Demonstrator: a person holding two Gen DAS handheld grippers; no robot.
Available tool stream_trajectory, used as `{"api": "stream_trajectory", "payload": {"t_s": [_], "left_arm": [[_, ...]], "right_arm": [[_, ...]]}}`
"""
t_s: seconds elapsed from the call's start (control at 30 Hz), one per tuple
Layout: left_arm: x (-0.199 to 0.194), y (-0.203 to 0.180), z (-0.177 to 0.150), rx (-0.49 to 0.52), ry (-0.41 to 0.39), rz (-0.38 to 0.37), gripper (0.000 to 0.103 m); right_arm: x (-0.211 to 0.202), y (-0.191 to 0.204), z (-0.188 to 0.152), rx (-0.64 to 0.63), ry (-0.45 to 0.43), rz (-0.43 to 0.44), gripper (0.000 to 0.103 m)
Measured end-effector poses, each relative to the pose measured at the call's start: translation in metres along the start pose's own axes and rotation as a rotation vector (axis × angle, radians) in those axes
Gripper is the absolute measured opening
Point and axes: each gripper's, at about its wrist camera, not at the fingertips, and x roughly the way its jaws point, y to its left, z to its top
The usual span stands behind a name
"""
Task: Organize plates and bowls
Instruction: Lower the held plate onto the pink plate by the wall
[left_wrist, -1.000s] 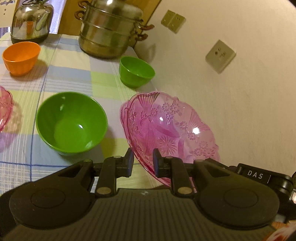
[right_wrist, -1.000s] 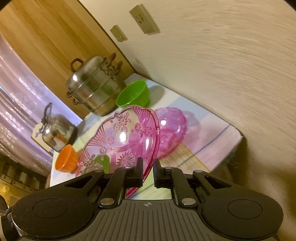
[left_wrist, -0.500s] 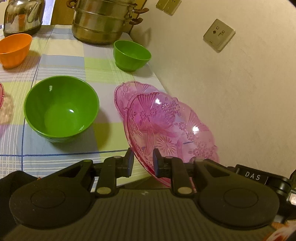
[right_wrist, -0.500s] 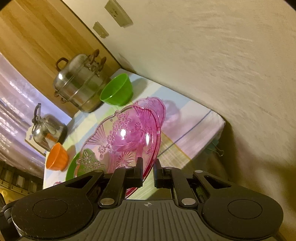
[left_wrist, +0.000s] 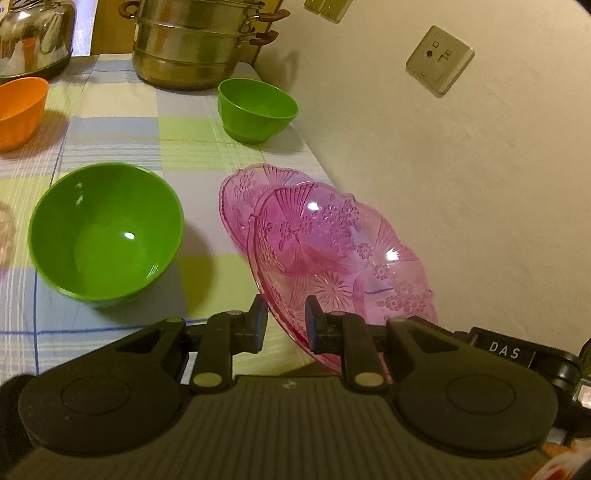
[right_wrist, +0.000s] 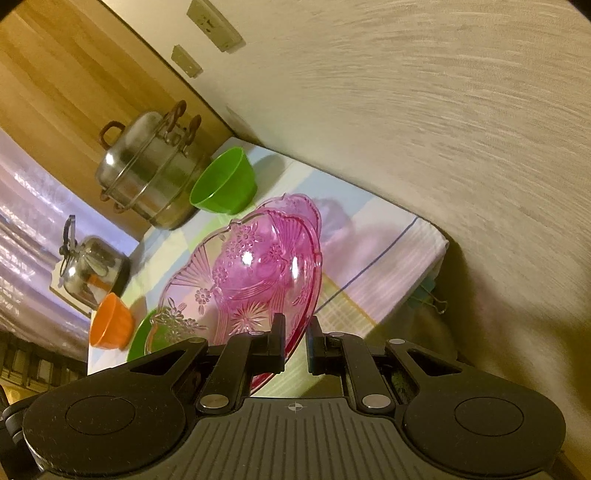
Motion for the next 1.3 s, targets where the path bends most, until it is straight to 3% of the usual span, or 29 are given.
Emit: {"api": "stream_trajectory", "payload": {"t_s": [0.5, 1.3], "left_arm": [[0.057, -0.008, 0.028, -0.057, -0.024, 0.09, 0.018], [0.098, 0.003, 0.033, -0.11, 0.002, 0.131, 0.021]], "right_arm": [[0.063, 0.0, 0.045, -0.074, 0.007, -0.027, 0.01], [0.123, 0.006, 0.058, -0.195, 0.045, -0.094, 0.011]]}}
